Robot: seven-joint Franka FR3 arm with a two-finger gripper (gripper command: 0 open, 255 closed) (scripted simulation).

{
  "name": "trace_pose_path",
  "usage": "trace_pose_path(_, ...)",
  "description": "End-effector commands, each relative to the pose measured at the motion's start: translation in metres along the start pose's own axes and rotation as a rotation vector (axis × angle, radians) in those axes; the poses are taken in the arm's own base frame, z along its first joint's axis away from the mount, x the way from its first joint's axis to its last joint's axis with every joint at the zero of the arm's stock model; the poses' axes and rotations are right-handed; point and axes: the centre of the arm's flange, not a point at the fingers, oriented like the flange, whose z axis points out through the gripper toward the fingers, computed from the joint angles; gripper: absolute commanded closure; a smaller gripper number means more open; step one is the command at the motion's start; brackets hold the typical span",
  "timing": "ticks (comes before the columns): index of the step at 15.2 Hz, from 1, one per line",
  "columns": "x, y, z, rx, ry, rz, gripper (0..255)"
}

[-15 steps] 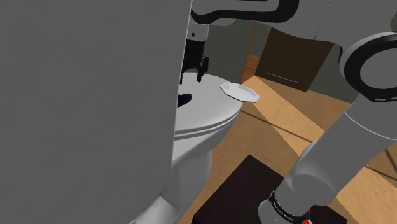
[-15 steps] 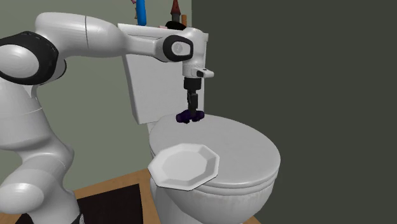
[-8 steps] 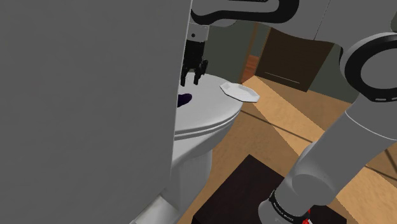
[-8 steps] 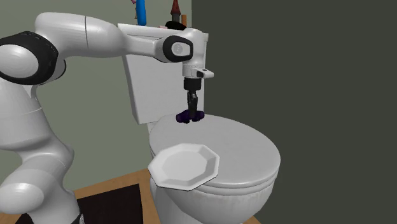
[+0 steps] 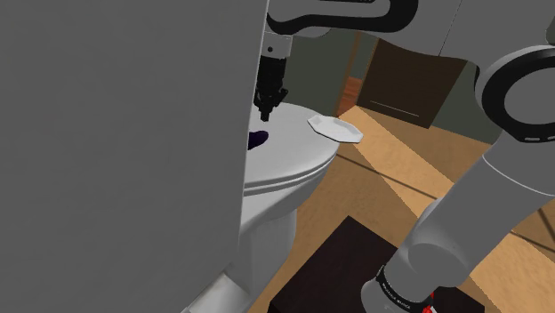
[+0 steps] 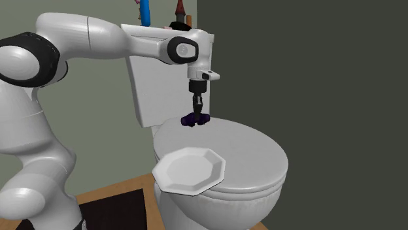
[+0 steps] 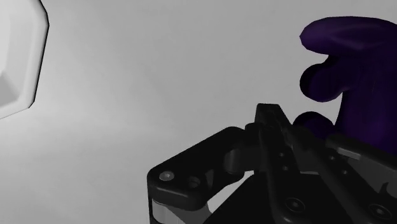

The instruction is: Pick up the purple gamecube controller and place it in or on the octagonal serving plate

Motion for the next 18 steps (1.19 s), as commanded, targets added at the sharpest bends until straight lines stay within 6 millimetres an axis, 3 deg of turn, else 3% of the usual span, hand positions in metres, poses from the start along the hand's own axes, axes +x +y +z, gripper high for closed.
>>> trace_pose_path(1,0.000,0.000,0.000,0.000,0.000,0.000,255)
trace_pose_path(2,0.000,0.000,0.000,0.000,0.000,0.000,0)
trace_pose_path(9,-0.042,-0.083,-0.020,0.041,0.162,0.076,0)
trace_pose_path(18,-0.038,-0.088,0.018,0.043,0.170,0.079,0)
